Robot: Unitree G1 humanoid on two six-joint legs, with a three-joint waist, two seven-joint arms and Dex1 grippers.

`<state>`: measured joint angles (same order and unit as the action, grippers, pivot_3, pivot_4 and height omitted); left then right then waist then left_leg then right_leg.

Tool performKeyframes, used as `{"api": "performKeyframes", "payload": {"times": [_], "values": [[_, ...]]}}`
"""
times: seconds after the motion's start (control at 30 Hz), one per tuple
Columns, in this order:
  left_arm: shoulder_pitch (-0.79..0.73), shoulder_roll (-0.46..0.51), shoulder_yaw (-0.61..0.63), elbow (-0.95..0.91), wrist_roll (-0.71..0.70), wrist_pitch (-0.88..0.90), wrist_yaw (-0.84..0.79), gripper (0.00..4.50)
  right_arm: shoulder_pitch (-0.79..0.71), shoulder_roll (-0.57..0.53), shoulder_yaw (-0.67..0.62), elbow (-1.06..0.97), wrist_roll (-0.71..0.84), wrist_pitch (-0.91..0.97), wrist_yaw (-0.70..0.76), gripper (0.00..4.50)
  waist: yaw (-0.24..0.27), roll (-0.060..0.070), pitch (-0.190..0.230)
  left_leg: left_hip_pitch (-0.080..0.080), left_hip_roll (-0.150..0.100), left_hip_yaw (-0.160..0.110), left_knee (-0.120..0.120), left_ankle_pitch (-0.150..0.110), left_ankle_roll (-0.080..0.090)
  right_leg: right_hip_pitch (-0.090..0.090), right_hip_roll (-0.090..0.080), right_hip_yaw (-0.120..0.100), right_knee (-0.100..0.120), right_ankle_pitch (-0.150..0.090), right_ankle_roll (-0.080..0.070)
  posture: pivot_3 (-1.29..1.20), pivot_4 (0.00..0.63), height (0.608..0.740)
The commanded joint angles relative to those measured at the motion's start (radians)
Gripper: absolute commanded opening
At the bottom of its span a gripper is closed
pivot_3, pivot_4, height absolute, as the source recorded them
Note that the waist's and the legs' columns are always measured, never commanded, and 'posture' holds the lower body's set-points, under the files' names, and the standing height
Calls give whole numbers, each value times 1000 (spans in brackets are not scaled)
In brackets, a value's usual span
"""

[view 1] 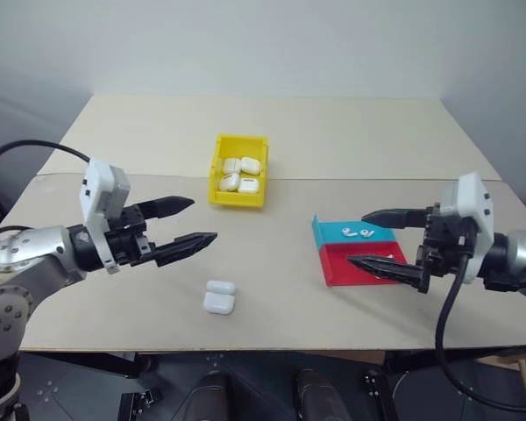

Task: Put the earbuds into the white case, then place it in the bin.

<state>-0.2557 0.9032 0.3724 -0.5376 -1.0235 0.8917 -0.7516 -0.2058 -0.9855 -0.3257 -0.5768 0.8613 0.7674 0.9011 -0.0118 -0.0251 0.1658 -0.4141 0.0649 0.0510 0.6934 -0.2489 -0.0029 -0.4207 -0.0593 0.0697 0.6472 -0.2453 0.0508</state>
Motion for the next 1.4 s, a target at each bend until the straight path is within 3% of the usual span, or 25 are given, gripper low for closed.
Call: {"api": "performKeyframes", "payload": {"times": [0.03,0.3,0.6,0.8,0.97,1.1,1.23,1.4], "values": [[4,31,29,-11,-2,-31,-54,4500,-14,7,-6,-10,-1,-24,-6,4459,0,0,0,0,0,0,0,0,0,0,0,0,0,0,0,0,150,740],[-15,83,25,11,-40,19,-67,4500,-35,22,10,4,-16,-22,-20,4459,0,0,0,0,0,0,0,0,0,0,0,0,0,0,0,0,150,740],[-53,276,-29,6,-61,145,-125,4500,-52,0,30,14,-58,-16,-19,4459,0,-1,0,0,0,1,0,0,0,-1,0,0,0,0,0,0,150,740],[-291,369,-283,43,-52,434,-27,4500,-41,20,26,-7,-55,5,-71,4459,4,-1,1,0,0,1,0,0,0,-1,0,0,0,0,0,0,150,740],[-470,288,-379,74,-110,624,3,4500,-17,29,25,-25,-58,4,-105,4459,3,-2,1,-1,0,0,0,0,0,-2,1,0,0,-1,0,0,150,740],[-409,369,-437,-41,28,433,-125,4500,-10,26,17,-29,-49,2,-107,4459,-6,-2,1,-2,0,1,-1,0,0,-2,1,1,-1,-1,0,0,150,740],[-430,396,-479,-18,24,477,-187,4500,-11,22,16,-33,-45,-4,-99,4459,0,-2,1,-1,0,1,-1,0,0,-3,1,1,0,-2,-1,0,150,740],[-277,430,-429,-122,72,386,-196,4500,25,19,-5,-54,-28,-6,-75,4459,2,-3,2,-1,0,1,-1,-1,1,-2,0,1,0,-2,0,0,150,740]]}}
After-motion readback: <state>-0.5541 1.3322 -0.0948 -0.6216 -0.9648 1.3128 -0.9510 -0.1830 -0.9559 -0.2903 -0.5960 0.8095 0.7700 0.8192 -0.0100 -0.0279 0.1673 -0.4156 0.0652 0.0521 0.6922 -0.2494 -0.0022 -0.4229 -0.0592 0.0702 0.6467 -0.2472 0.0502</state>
